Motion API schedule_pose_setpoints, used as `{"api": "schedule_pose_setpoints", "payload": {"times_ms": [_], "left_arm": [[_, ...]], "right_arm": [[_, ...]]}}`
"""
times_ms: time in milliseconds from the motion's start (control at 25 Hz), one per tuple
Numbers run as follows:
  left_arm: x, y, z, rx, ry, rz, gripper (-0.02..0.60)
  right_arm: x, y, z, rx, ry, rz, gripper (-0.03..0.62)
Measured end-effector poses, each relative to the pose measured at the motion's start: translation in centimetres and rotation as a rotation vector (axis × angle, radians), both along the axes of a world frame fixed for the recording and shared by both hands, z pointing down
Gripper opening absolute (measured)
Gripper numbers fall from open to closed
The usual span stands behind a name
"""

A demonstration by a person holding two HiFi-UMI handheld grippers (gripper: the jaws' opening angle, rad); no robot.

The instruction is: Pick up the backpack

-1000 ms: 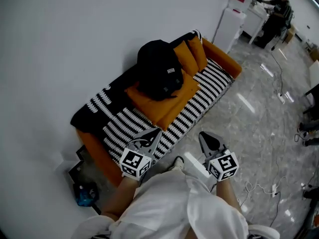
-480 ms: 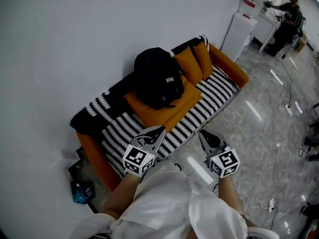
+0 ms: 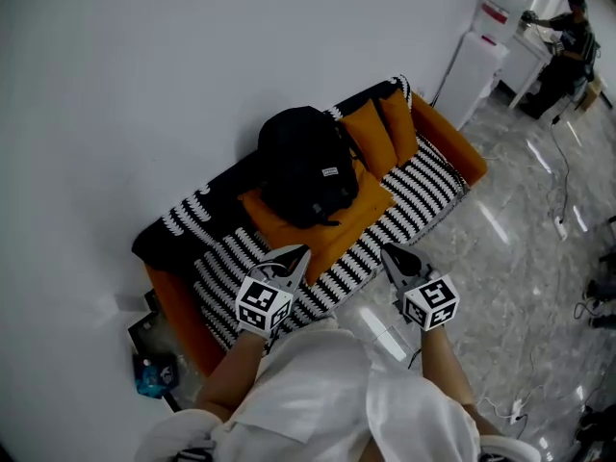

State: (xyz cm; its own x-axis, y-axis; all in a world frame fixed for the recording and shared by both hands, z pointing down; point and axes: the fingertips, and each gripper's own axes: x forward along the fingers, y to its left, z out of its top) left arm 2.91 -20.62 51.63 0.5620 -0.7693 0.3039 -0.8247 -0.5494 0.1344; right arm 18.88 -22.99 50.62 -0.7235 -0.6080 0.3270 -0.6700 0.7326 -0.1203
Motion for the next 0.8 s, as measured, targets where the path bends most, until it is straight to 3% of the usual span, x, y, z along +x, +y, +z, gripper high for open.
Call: {"api": "schedule_pose_setpoints", "payload": {"times_ms": [160, 280, 720, 800], "left_arm": [[-0.7, -3.7, 0.5, -0.002, 0.01, -0.031, 0.028], [-2.3, -6.3, 1.2, -0.005, 0.013, -0.058, 0.029], [-7.8, -14.5, 2.9, -0.02, 0.01, -0.138, 0.031], [-8.6, -15.6, 3.7, -0.033, 0.001, -0.159, 0.071]], "right_arm": [[-0.9, -4.0, 0.4, -0.009, 0.012, -0.036, 0.026], [-2.1, -7.3, 1.0, -0.017, 0.011, -0.037, 0.091], [-6.5, -15.9, 2.9, -0.042, 0.013, -0.048, 0.104], [-7.1, -17.1, 3.8, -0.052, 0.029, -0.057, 0.111]]}}
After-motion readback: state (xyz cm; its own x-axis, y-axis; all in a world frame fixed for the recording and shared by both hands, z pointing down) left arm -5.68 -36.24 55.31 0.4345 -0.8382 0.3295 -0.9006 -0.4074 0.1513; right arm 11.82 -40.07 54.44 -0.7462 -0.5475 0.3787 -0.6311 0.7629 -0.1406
